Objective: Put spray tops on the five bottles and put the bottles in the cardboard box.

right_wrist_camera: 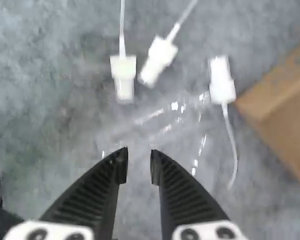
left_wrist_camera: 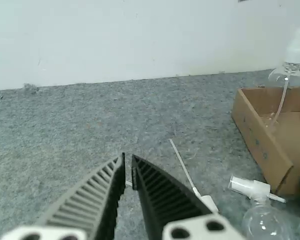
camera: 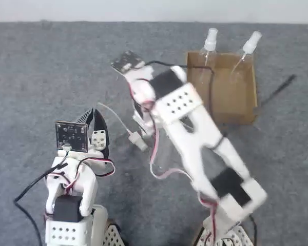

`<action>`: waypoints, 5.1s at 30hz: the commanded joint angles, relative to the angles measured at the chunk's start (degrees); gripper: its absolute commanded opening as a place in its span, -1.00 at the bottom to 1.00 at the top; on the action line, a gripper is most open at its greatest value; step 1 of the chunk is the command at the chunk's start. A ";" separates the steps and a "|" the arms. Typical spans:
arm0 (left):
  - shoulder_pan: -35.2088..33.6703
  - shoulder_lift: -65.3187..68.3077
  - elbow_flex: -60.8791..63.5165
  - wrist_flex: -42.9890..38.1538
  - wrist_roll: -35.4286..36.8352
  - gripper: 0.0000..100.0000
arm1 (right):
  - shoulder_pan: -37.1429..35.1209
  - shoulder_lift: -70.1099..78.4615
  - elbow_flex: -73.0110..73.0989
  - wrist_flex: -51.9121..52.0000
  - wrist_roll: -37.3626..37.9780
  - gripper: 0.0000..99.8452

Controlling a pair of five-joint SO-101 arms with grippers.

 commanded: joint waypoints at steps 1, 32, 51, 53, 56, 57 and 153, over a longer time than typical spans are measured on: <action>0.26 -0.26 -1.36 -1.58 -1.23 -0.98 | 2.68 -13.85 10.99 -0.31 0.18 -0.94; 1.32 79.38 -34.24 -19.43 -23.03 -0.78 | 49.19 -72.84 78.15 -22.37 19.60 -0.95; -11.69 93.89 -37.49 -19.52 -31.30 -0.78 | 49.10 -69.49 91.69 -36.00 18.20 -0.95; -14.59 90.02 -35.74 -15.65 -34.02 -0.78 | 49.10 -69.49 93.45 -37.85 15.03 -0.95; -17.67 82.64 -32.66 -7.65 -38.51 -0.78 | 49.45 -69.49 94.24 -38.90 13.89 -0.95; -18.20 79.91 -31.34 -5.10 -39.82 -0.78 | 49.54 -69.49 94.24 -38.90 13.80 -0.95; -5.10 86.15 -38.11 11.43 -8.00 -0.70 | 50.59 -69.49 95.74 -39.16 13.80 -0.94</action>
